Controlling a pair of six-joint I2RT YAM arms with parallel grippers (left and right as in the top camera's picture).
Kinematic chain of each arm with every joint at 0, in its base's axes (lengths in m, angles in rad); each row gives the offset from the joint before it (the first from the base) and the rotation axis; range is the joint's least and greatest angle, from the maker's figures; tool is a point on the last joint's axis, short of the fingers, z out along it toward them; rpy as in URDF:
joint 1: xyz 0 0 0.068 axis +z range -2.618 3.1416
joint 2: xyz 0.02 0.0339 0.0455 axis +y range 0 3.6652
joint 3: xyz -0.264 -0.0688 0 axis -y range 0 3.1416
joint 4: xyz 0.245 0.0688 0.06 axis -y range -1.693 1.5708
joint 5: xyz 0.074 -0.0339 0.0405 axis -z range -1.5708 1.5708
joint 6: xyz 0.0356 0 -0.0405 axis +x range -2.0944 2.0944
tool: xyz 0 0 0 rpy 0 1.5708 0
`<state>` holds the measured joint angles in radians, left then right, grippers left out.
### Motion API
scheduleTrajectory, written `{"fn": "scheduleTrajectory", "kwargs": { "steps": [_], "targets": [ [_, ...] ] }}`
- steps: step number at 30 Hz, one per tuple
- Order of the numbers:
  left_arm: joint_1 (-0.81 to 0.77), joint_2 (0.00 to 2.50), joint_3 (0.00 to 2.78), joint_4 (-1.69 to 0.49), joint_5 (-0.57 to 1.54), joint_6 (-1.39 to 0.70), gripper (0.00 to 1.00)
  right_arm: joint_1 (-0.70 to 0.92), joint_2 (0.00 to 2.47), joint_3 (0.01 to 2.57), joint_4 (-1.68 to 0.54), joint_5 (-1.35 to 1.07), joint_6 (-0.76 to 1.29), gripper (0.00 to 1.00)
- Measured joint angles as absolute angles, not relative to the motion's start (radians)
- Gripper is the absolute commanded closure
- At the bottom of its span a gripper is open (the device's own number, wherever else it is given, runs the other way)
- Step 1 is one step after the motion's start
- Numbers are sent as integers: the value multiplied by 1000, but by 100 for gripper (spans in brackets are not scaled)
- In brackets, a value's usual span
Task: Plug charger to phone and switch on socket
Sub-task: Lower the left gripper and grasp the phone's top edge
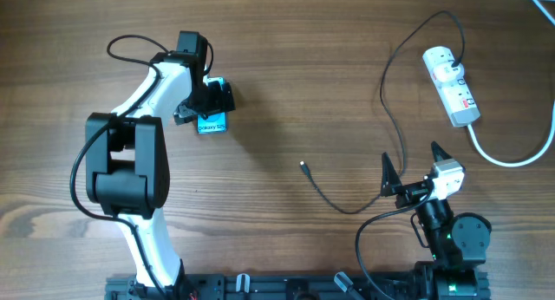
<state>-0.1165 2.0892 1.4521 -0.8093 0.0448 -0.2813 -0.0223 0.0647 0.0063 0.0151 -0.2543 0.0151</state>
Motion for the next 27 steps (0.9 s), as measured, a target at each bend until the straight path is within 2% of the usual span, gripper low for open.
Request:
{"fn": "scheduleTrajectory", "kwargs": {
  "steps": [3,5,10,13,14,22,27],
  "targets": [
    [-117,2090,1450,-805,27,-276,13,-22,65,6,15,-254,15,0],
    [-117,2091,1450,-805,23,-276,0,-22,65,6,15,-254,15,0],
    [-117,2091,1449,-773,17,-266,0,-22,65,6,15,-254,15,0],
    [-117,2091,1448,-754,12,-263,22,-22,65,6,15,-254,15,0],
    [-117,2091,1446,-749,10,-257,25,-22,65,6,15,-254,15,0],
    [-137,2091,1444,-760,2,-245,27,-22,65,6,15,-254,15,0],
    [-181,2091,1445,-821,-3,-245,34,-22,65,6,15,-254,15,0]
  ]
}}
